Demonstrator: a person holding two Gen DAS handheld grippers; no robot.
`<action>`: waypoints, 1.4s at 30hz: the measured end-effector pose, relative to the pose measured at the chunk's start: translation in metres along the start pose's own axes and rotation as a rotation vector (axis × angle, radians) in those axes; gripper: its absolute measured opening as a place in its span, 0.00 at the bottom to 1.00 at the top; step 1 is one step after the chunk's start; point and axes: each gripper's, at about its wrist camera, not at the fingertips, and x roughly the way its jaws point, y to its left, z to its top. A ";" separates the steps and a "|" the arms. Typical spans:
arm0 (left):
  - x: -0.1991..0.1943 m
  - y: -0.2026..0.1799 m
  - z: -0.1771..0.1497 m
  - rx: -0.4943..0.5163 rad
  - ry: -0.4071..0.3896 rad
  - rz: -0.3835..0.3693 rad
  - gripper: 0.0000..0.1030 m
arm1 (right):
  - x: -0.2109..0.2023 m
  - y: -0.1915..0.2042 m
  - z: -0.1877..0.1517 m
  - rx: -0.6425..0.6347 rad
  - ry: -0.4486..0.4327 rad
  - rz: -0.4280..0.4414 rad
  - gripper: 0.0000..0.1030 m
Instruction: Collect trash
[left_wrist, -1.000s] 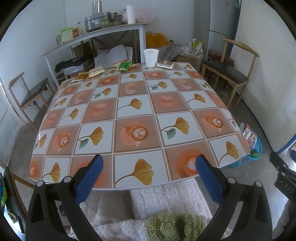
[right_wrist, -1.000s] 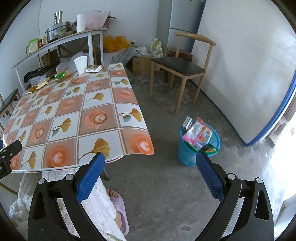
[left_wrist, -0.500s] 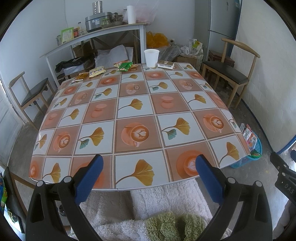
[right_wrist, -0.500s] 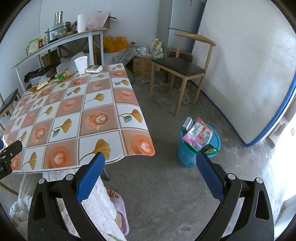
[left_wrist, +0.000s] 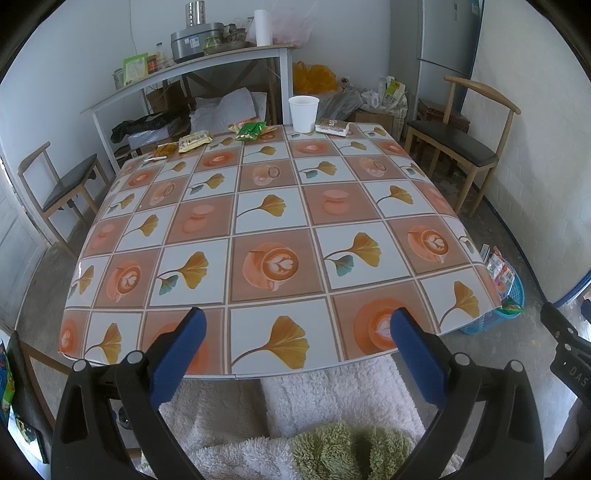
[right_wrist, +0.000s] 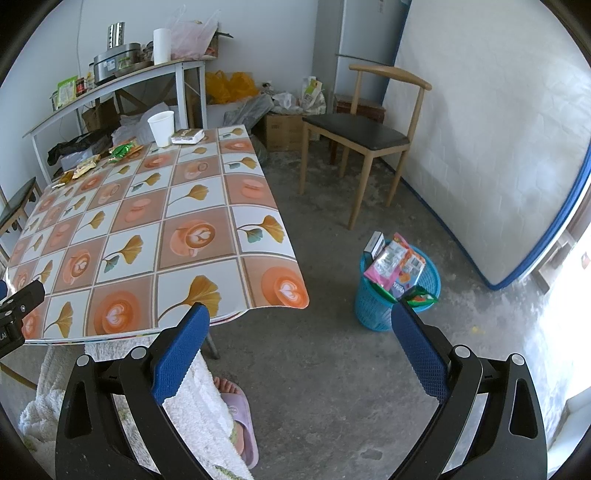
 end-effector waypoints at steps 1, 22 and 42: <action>-0.002 0.000 -0.001 0.000 0.000 0.000 0.95 | 0.000 0.000 0.000 0.001 0.000 0.001 0.92; -0.001 0.003 0.000 -0.001 0.003 -0.001 0.95 | -0.001 0.002 0.000 0.002 -0.001 0.001 0.92; 0.000 0.004 0.001 0.000 0.004 -0.003 0.95 | -0.001 0.002 0.000 0.003 -0.001 0.001 0.92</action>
